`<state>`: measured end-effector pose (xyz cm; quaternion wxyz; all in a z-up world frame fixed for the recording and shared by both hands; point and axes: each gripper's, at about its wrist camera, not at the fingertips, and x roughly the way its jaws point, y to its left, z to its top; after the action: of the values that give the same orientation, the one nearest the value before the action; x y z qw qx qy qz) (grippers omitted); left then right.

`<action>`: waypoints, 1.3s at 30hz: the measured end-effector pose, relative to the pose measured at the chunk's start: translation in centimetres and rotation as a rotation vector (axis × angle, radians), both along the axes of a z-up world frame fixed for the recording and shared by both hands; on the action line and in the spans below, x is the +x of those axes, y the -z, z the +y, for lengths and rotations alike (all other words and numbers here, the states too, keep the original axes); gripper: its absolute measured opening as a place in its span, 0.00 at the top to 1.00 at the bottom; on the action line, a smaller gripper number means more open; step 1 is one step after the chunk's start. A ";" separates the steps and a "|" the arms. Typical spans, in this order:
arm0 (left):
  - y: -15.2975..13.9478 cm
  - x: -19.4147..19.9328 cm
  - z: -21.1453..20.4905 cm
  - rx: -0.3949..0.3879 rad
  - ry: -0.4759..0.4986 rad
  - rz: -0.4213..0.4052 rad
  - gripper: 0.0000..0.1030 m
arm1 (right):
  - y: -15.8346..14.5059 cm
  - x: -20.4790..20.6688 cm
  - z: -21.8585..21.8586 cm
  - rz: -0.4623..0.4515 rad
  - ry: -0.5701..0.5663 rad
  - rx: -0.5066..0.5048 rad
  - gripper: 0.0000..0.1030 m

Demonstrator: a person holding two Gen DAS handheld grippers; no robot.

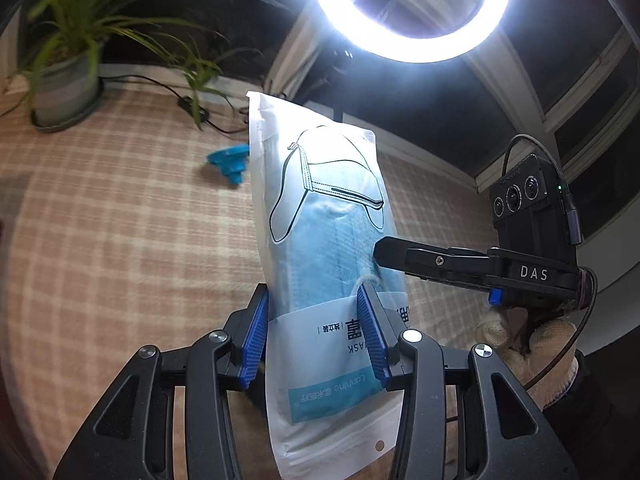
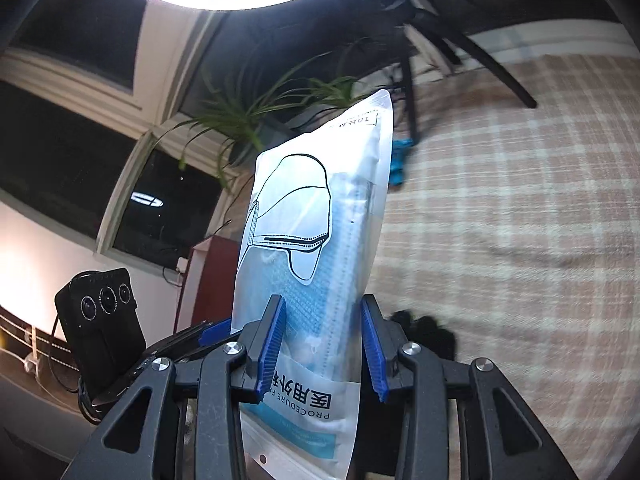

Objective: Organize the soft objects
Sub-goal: 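Carry the face-mask bag with both tools over the box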

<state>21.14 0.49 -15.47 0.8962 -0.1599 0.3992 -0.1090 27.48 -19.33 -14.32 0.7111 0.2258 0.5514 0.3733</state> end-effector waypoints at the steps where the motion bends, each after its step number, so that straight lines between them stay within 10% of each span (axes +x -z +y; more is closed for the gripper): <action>1: -0.2 -0.1 0.4 -0.001 -0.007 -0.005 0.59 | -0.2 -0.1 0.5 -0.003 -0.004 0.000 0.67; 24: -3.9 -16.1 19.6 0.022 -0.312 -0.086 0.59 | -5.2 -8.0 25.5 -0.081 -0.296 0.019 0.67; 39: -2.1 -20.7 30.7 -0.051 -0.425 -0.045 0.59 | -2.8 -10.7 38.2 -0.034 -0.394 -0.025 0.67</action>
<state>0.42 31.24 -13.42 0.9033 -0.2608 0.3336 0.0687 16.80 18.90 -11.48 0.6363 0.0985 0.5772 0.5022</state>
